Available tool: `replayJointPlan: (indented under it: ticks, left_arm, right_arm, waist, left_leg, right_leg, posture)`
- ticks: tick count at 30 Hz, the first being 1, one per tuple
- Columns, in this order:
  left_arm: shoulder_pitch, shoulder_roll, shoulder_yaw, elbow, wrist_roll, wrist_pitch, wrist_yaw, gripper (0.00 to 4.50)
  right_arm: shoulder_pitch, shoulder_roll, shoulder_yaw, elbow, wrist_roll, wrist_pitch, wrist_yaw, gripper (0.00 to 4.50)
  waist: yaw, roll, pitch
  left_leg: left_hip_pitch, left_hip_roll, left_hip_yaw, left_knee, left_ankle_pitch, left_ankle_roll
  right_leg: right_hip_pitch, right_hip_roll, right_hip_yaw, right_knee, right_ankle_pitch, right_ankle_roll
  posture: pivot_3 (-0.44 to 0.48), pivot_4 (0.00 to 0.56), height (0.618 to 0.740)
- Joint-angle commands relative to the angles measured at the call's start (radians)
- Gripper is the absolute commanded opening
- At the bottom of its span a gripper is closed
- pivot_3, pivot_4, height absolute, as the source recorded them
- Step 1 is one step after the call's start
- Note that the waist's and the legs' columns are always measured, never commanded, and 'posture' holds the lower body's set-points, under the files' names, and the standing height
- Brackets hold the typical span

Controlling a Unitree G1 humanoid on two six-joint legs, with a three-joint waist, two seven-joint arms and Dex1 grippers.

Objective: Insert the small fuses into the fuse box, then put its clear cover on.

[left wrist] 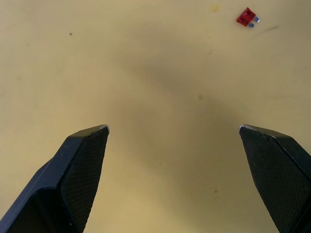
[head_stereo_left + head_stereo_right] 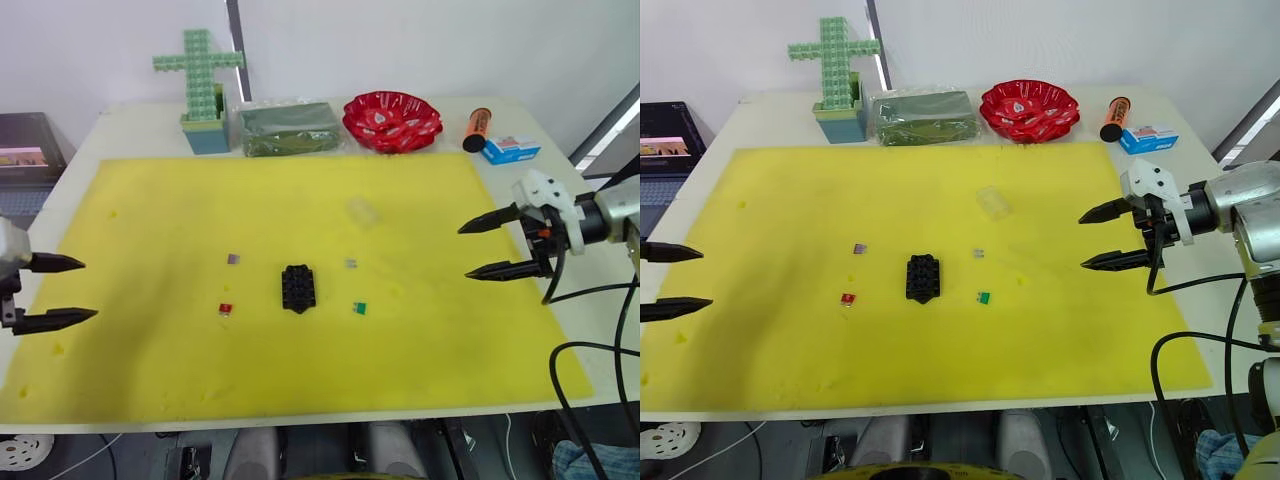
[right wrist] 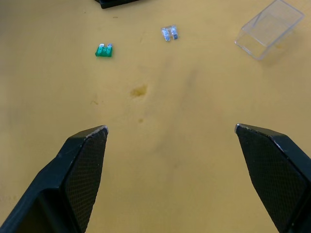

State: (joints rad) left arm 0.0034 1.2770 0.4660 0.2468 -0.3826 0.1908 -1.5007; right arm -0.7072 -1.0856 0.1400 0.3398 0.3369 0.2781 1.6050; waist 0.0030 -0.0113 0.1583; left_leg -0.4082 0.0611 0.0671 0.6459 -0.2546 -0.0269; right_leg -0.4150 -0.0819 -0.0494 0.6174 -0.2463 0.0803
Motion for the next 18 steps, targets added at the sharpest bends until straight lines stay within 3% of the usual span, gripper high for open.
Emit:
replayJointPlan:
  ticks: [1, 18]
  left_arm:
    - [-0.033, -0.004, -0.010, 0.021, 0.010, -0.019, 0.016, 4.50]
    - [-0.026, -0.027, -0.016, -0.005, -0.011, 0.030, 0.030, 4.50]
  right_arm:
    - [-0.014, 0.001, -0.045, -0.005, -0.002, 0.003, -0.002, 4.46]
    - [0.037, 0.010, -0.088, -0.072, 0.014, 0.061, -0.030, 4.46]
  waist:
    - [0.000, 0.000, 0.000]
    - [0.002, -0.001, 0.000]
  left_leg:
    - [0.000, 0.000, 0.000, 0.000, 0.000, 0.000]
    - [0.000, 0.001, 0.010, 0.000, 0.000, 0.001]
  right_leg:
    - [0.000, 0.000, 0.000, 0.000, 0.000, 0.000]
    - [-0.009, 0.000, 0.009, 0.006, 0.001, 0.002]
  posture:
    - [0.000, 0.150, 0.740]
    - [0.000, 0.150, 0.740]
